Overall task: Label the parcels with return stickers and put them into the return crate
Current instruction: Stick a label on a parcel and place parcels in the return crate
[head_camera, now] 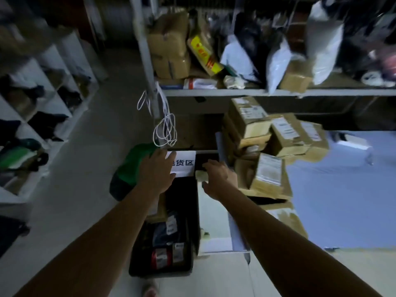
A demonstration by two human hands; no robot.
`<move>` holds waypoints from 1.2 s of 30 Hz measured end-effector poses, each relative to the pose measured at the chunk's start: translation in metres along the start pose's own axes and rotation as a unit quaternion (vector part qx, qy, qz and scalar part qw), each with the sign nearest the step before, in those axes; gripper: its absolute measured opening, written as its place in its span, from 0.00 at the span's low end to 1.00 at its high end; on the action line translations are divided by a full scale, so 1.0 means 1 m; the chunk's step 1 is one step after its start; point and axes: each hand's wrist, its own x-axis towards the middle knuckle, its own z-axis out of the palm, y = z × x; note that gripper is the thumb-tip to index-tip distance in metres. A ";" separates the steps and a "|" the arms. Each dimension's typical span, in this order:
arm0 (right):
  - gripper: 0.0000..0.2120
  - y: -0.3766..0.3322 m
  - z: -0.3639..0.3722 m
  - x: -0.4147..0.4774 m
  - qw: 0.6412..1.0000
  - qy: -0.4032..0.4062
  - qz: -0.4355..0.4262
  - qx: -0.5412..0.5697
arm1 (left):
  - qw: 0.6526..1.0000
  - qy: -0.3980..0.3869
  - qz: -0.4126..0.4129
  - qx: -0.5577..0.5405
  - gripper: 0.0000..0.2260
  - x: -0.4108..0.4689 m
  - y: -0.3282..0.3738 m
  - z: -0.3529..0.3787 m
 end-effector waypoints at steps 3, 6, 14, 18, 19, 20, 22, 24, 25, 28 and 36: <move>0.22 0.050 -0.051 -0.045 1.000 0.023 0.014 -0.003 | 0.999 0.025 0.020 -0.014 0.31 -0.010 0.067 -0.048; 0.19 0.107 -0.093 -0.079 0.999 0.028 0.039 -0.014 | 0.998 0.030 0.050 -0.010 0.29 -0.009 0.141 -0.092; 0.24 0.249 -0.150 -0.093 0.994 0.027 0.105 -0.032 | 0.994 0.024 0.103 -0.022 0.24 0.040 0.287 -0.114; 0.27 0.292 -0.156 -0.062 0.991 0.032 0.127 -0.013 | 0.996 0.020 0.090 -0.016 0.23 0.089 0.318 -0.097; 0.27 0.299 -0.157 -0.052 0.991 0.030 0.128 -0.012 | 0.996 0.016 0.082 -0.018 0.23 0.100 0.321 -0.091; 0.27 0.306 -0.159 -0.040 0.991 0.027 0.128 -0.011 | 0.997 0.014 0.071 -0.021 0.24 0.113 0.324 -0.086; 0.26 0.316 -0.162 -0.016 0.993 0.017 0.117 -0.005 | 0.999 0.010 0.042 -0.007 0.22 0.135 0.324 -0.076; 0.26 0.321 -0.164 0.010 0.995 0.010 0.100 0.001 | 1.000 0.000 0.007 0.015 0.20 0.156 0.317 -0.070; 0.26 0.322 -0.165 0.023 0.996 0.006 0.092 0.003 | 1.000 -0.006 -0.006 0.001 0.20 0.165 0.313 -0.069; 0.27 0.321 -0.163 0.061 0.998 -0.012 0.064 0.011 | 0.998 -0.017 -0.043 -0.049 0.23 0.184 0.297 -0.073; 0.23 0.300 -0.151 0.171 0.984 -0.063 -0.070 0.153 | 0.960 -0.053 -0.204 -0.184 0.20 0.229 0.254 -0.055</move>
